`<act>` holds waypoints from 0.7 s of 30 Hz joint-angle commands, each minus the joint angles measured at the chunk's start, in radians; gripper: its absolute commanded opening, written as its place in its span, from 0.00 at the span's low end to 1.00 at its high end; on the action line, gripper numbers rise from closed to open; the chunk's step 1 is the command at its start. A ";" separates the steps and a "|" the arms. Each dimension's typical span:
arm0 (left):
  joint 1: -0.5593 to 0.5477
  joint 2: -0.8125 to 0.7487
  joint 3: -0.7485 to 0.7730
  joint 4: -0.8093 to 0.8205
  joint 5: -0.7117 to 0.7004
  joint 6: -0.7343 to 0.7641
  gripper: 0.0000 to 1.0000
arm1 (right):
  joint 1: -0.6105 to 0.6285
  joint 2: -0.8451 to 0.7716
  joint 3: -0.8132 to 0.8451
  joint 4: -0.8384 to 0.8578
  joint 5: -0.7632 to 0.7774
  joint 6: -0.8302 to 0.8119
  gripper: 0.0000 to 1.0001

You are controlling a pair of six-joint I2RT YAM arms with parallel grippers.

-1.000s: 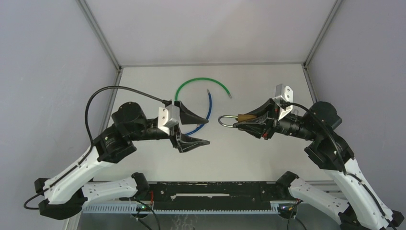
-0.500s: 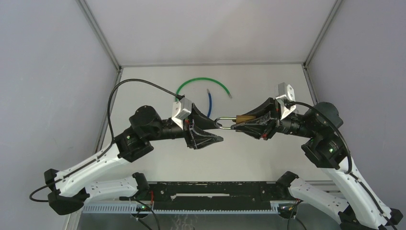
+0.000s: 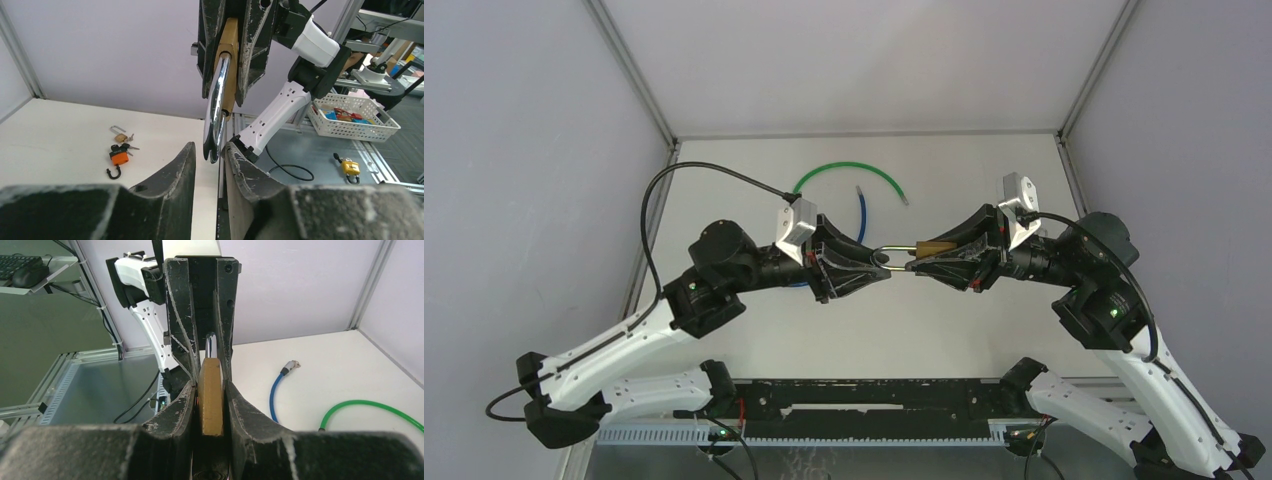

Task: Lock with the key
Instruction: Lock the lock.

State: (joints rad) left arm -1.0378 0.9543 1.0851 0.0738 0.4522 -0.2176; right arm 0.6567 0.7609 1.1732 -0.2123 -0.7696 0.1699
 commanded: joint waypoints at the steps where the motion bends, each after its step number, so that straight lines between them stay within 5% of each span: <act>1: -0.002 0.001 0.043 0.047 0.007 0.015 0.30 | 0.000 -0.016 0.019 0.113 0.011 0.003 0.00; 13: -0.002 -0.019 0.068 0.043 0.022 0.050 0.32 | -0.005 -0.017 0.020 0.099 0.020 -0.007 0.00; 21: -0.002 -0.015 0.111 0.035 0.040 0.062 0.45 | -0.018 -0.007 0.021 0.114 0.003 0.009 0.00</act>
State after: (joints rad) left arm -1.0378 0.9531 1.1110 0.0673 0.4667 -0.1757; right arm 0.6476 0.7612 1.1732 -0.2199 -0.7685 0.1650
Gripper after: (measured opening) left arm 0.436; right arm 0.292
